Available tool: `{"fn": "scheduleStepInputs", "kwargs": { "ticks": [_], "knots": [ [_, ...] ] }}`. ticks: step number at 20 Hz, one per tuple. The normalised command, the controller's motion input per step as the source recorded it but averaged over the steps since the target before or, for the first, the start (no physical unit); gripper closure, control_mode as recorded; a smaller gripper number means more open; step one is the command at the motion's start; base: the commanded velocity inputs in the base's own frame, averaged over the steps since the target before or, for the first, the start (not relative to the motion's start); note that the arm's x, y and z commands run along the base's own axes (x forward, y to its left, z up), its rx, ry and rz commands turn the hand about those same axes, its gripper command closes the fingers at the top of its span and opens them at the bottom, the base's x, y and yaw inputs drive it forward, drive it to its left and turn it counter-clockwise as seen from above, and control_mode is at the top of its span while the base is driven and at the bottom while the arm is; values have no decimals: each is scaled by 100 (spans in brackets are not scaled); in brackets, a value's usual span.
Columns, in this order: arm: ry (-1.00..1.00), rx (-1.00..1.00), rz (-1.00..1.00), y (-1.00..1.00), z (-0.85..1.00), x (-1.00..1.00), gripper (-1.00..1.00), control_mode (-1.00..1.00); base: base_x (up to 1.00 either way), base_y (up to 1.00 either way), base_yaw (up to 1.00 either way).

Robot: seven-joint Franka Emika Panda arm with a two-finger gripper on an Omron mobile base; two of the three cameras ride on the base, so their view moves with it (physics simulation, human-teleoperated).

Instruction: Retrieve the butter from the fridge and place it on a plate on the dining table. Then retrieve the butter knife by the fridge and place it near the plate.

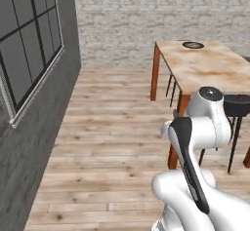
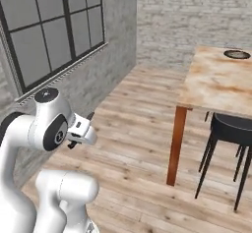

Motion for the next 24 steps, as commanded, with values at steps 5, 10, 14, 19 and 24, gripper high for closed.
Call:
{"fn": "scheduleStepInputs", "kwargs": {
  "ticks": [5,10,14,19,24],
  "knots": [
    [0,0,0,0,0,0,100,100,100,99,-47],
    [0,0,0,0,0,0,100,100,100,75,-38],
    [0,0,0,0,0,0,100,100,100,49,-28],
    [0,0,0,0,0,0,100,100,100,2,-17],
    [0,0,0,0,0,0,100,100,100,11,-17]
  ]
}}
